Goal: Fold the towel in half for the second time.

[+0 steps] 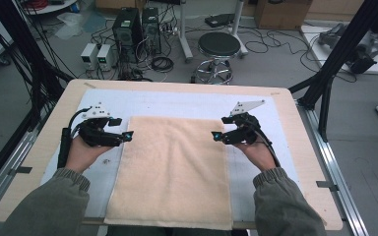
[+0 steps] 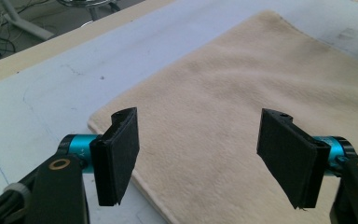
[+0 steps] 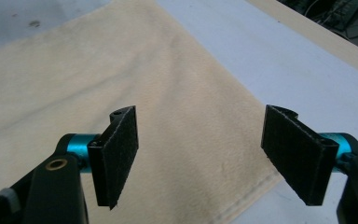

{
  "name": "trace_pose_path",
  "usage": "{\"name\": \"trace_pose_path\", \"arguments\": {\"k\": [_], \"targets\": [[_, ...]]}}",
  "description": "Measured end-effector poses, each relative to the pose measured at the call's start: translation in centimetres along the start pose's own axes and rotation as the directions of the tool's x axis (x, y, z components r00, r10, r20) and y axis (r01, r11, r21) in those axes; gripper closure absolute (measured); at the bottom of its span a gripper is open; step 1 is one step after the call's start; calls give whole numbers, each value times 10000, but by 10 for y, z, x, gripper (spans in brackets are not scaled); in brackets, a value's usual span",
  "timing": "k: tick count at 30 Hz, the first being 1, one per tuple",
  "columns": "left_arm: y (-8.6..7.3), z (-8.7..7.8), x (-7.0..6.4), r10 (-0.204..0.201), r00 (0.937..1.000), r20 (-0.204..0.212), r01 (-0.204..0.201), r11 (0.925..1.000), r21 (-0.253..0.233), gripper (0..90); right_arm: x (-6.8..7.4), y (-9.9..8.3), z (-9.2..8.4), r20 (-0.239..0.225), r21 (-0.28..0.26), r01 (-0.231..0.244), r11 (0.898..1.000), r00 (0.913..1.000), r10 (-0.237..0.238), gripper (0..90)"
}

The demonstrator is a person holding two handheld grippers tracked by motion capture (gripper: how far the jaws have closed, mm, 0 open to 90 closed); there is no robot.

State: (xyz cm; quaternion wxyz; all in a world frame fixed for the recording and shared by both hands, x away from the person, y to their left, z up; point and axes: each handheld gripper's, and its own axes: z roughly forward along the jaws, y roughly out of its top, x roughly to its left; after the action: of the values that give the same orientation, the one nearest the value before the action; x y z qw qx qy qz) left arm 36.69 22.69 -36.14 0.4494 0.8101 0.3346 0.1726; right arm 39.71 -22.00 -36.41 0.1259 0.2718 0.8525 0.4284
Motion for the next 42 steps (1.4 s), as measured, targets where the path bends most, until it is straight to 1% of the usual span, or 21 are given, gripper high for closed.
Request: {"name": "trace_pose_path", "arguments": {"k": [2,4,8,10,12,14,16,18,20,22,25,26,27,28,30,34,37,39,40,41,42], "targets": [[-3,10,6,-127,9999,13,127,9998,148,327,-6,-3,8,111,108,-237,9997,9997,236,272],[-7,20,11,-219,9998,-42,220,9993,291,332,-12,-7,17,243,305,-355,9989,9991,347,273],[-13,39,17,-87,9991,-423,103,9992,382,340,-20,-14,32,454,413,-575,9975,9974,557,297],[-16,48,20,-65,9980,-636,96,9988,485,356,-25,-19,39,606,594,-626,9963,9964,590,301],[-20,56,23,-244,9970,-733,288,9978,598,367,-30,-23,44,799,879,-814,9928,9940,744,302],[-24,63,25,-297,9961,-829,375,9950,931,377,-35,-28,48,949,953,-972,9907,9916,882,308],[-27,68,26,-363,9937,-1063,504,9898,1330,396,-38,-31,50,1091,1116,-1098,9877,9892,976,321],[-30,71,30,-792,9894,-1219,968,9845,1464,413,-41,-34,52,1178,1190,-1201,9856,9873,1061,326],[-35,72,31,-948,9855,-1405,1163,9813,1536,431,-42,-36,54,1244,1303,-1286,9831,9858,1125,337],[-38,75,31,-959,9867,-1313,1195,9753,1860,440,-42,-39,57,1446,1470,-1285,9808,9837,1072,355],[-40,75,32,-1224,9845,-1253,1443,9724,1833,444,-42,-45,60,1435,1540,-1430,9777,9822,1211,381],[-40,75,33,-1315,9839,-1214,1528,9704,1871,450,-43,-46,60,1350,1465,-1519,9775,9820,1324,389],[-40,75,33,-1355,9832,-1220,1570,9693,1889,462,-43,-47,60,1355,1430,-1694,9751,9793,1502,392],[-40,75,33,-1372,9830,-1218,1586,9692,1883,465,-43,-47,60,1411,1407,-1718,9750,9783,1520,398],[-40,75,33,-1434,9816,-1263,1654,9685,1861,477,-42,-48,60,1308,1354,-1772,9748,9785,1597,437],[-40,75,33,-1564,9787,-1332,1794,9667,1827,526,-41,-47,60,1276,1385,-1997,9700,9749,1825,504],[-41,73,35,-1824,9759,-1199,2017,9634,1764,614,-41,-46,60,1231,1385,-2065,9686,9740,1900,574],[-42,73,36,-2036,9731,-1074,2196,9609,1688,656,-41,-46,60,1075,1394,-2128,9671,9741,1989,657],[-43,73,36,-2123,9732,-882,2245,9601,1669,690,-41,-45,60,843,1397,-2177,9660,9746,2074,737],[-44,73,37,-2315,9714,-523,2370,9575,1644,751,-41,-45,61,593,1417,-2197,9652,9752,2132,793],[-44,74,37,-2384,9698,-506,2435,9566,1600,809,-40,-45,62,545,1410,-2177,9658,9758,2120,807]]}}
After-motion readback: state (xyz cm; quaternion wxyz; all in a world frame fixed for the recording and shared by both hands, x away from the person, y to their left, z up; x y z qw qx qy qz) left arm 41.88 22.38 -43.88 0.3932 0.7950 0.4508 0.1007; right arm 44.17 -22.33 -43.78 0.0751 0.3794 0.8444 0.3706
